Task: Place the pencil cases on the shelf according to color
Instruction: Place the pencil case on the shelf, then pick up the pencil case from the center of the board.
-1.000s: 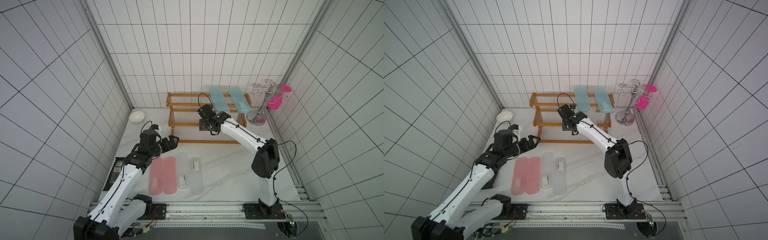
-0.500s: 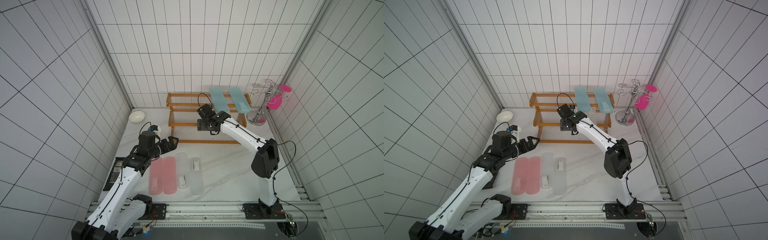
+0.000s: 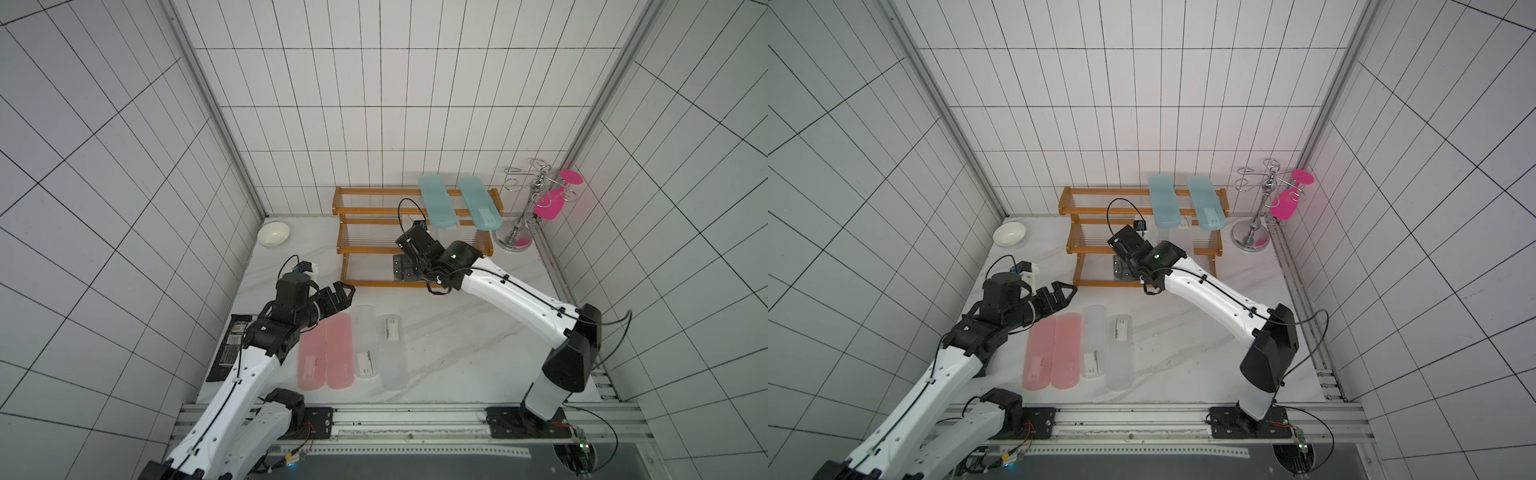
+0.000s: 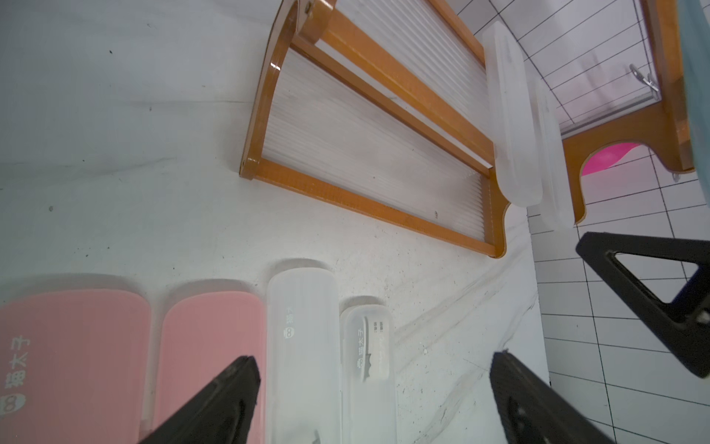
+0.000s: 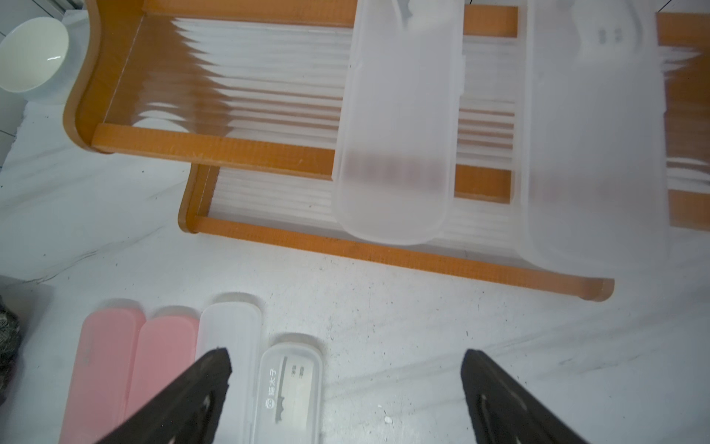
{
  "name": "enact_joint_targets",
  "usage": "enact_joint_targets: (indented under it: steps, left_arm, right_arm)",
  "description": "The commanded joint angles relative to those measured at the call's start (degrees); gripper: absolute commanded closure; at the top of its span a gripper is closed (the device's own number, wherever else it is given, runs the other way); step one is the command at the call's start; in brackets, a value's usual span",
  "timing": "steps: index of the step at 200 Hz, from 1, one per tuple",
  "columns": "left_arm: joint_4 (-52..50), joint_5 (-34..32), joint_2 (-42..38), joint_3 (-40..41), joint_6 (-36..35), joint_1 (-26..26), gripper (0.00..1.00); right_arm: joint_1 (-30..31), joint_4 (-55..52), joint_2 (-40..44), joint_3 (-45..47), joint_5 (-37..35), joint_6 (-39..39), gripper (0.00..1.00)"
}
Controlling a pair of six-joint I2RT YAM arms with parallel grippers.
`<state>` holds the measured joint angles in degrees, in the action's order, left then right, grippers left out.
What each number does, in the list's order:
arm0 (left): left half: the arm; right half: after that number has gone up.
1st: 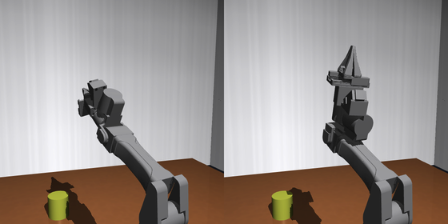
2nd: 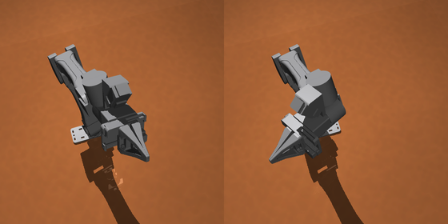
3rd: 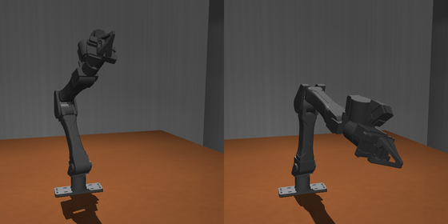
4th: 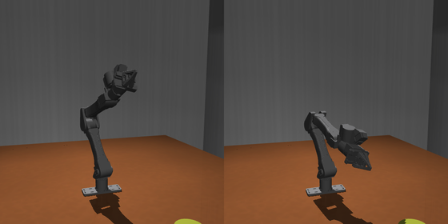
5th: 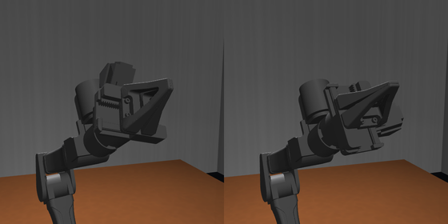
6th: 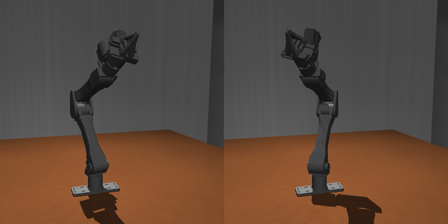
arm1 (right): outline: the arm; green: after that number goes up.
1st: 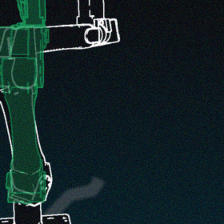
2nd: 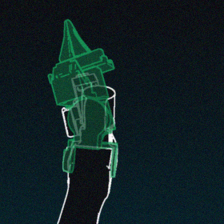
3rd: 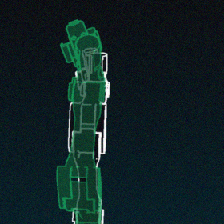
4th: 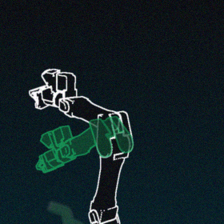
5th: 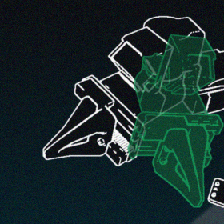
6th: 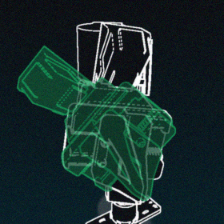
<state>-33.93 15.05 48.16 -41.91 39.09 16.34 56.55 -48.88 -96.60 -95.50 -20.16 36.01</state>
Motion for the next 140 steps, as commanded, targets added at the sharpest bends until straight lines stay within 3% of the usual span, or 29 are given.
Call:
enact_joint_targets:
  steps: [1, 53, 82, 107, 140]
  left_arm:
    - [-3.3, -5.5, -1.9, 1.2, 2.1, 5.1, 0.02]
    - [-6.5, -17.7, -5.8, 5.3, 11.1, 15.4, 0.02]
    - [-11.3, -27.0, -10.4, 7.1, 15.7, 15.5, 0.02]
    - [-13.8, -35.8, -12.0, 7.6, 14.9, 15.1, 0.02]
    - [-13.2, -32.6, -10.5, 8.0, 14.5, 9.9, 0.02]
  right_arm:
    - [3.2, 2.0, 5.4, 7.3, -2.1, 2.7, 0.03]
    - [12.1, 9.8, 14.0, 26.5, -1.6, 10.1, 0.03]
    - [14.9, 17.3, 15.0, 36.0, 1.2, 14.9, 0.03]
    - [17.2, 21.2, 10.5, 37.5, 3.0, 16.5, 0.04]
    - [19.5, 25.0, 2.8, 34.8, 5.5, 17.9, 0.04]
